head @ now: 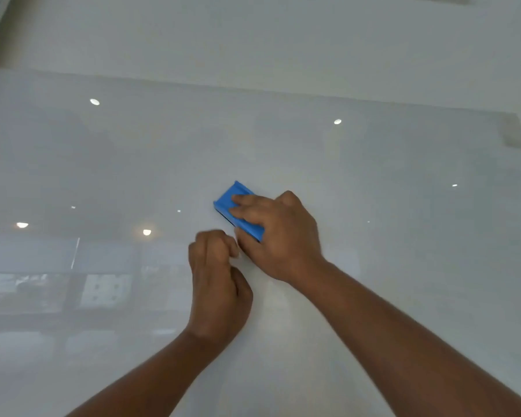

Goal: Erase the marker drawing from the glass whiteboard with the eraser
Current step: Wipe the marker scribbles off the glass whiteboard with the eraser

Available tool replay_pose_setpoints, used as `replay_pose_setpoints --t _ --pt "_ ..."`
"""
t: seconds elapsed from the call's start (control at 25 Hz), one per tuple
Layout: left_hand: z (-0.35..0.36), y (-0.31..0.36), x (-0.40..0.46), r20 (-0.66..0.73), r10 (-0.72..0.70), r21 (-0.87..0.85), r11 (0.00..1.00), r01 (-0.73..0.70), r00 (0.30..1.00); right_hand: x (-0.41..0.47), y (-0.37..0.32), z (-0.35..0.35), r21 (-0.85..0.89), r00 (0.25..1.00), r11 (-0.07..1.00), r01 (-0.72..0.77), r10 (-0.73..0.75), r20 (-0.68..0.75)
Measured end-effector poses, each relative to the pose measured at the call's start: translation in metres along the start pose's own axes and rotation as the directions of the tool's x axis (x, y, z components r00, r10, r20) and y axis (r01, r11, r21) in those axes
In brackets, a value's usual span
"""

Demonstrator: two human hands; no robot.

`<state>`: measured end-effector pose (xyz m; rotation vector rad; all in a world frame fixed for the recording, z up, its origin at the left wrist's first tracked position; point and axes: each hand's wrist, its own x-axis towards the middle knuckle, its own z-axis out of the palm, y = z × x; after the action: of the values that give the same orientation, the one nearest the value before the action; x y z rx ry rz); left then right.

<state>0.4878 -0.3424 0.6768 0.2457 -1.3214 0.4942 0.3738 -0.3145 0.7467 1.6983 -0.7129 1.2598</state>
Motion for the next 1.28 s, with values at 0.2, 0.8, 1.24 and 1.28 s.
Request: replay_pose_setpoints --t 0.2,0.8,1.24,1.28 --pt "-0.032 -0.016 0.006 0.01 -0.134 -0.021 0.991 0.134 0.991 -0.07 0.041 -0.041 -0.096 0.955 0.963 -0.254 0.233 -0.184" --pt "-0.079 -0.031 -0.018 0.048 -0.291 -0.15 0.944 0.294 0.956 -0.14 -0.098 0.056 0.032 0.99 0.991 0.127 -0.128 0.053" --pt "-0.067 0.041 -0.056 0.535 -0.241 -0.072 0.942 0.328 0.81 -0.232 -0.048 -0.02 0.082 0.938 0.983 0.162 -0.179 0.297" --pt "-0.065 0.048 -0.064 0.647 -0.138 -0.064 0.97 0.234 0.75 -0.229 -0.033 -0.034 0.07 0.959 0.993 0.091 -0.106 0.262"
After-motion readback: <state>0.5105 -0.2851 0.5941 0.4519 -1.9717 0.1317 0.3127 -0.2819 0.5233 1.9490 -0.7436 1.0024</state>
